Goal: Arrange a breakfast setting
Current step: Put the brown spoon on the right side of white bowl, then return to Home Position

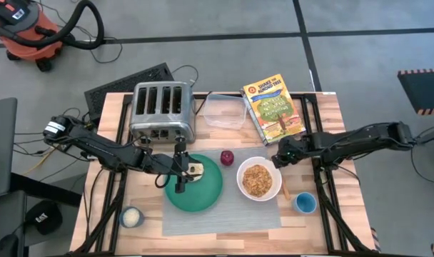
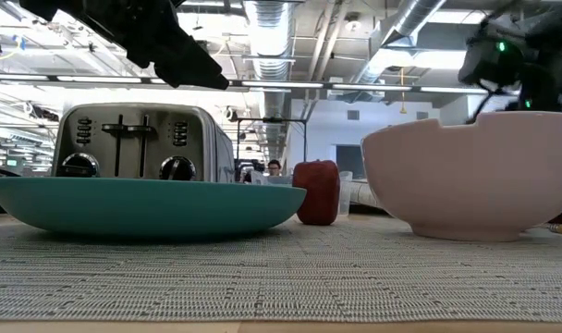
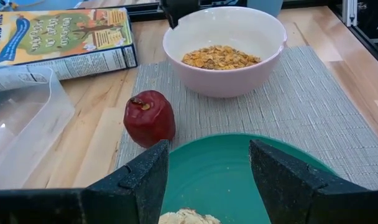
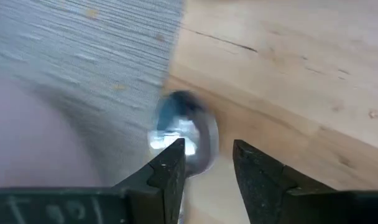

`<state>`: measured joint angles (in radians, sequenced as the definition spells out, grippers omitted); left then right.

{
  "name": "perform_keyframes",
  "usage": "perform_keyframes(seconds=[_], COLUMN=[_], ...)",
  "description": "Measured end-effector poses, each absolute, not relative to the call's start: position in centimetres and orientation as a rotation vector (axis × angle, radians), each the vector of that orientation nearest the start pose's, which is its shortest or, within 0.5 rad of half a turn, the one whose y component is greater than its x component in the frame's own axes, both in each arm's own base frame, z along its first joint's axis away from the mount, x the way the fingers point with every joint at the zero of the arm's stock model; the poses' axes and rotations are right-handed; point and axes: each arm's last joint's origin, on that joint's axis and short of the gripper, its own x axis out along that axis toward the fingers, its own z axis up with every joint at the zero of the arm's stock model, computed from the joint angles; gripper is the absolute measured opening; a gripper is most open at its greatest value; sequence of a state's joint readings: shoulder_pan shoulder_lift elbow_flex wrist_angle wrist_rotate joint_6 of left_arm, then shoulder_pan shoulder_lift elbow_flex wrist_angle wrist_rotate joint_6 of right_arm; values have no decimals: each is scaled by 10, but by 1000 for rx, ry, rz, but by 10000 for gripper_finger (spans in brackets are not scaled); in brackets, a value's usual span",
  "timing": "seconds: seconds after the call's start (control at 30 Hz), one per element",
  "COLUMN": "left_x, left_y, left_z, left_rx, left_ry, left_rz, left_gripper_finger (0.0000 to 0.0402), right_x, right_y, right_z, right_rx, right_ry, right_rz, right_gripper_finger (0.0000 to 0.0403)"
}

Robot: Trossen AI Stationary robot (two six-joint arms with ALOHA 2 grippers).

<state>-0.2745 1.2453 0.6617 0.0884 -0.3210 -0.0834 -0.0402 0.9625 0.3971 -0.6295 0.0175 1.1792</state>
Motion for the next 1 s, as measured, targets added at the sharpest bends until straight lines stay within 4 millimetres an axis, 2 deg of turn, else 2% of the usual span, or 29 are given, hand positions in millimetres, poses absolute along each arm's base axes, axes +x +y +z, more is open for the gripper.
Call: perform_keyframes(seconds=[0.27, 0.4, 0.53, 0.63, 0.83, 0.9, 1.0], left_x=[250, 251, 253, 250, 228, 217, 197], left_y=[-61, -61, -61, -57, -39, -31, -19], left_z=[224, 226, 233, 249, 273, 275, 270], left_rx=[18, 2, 38, 59, 114, 116, 99], left_ry=[467, 443, 415, 398, 324, 286, 241], left_rz=[76, 76, 48, 37, -23, -43, -58], left_gripper_finger=[208, 208, 198, 157, 19, 10, 11], right_x=[141, 144, 152, 161, 177, 179, 178], right_y=[-8, -9, -11, -12, -9, -6, 0], right_z=[206, 236, 261, 275, 296, 301, 312], right_rx=[949, 871, 720, 613, 379, 286, 193], right_ry=[1040, 977, 885, 779, 556, 512, 423], right_rz=[-747, -697, -622, -529, -330, -273, -175], right_gripper_finger=[156, 151, 145, 128, 42, 18, 22])
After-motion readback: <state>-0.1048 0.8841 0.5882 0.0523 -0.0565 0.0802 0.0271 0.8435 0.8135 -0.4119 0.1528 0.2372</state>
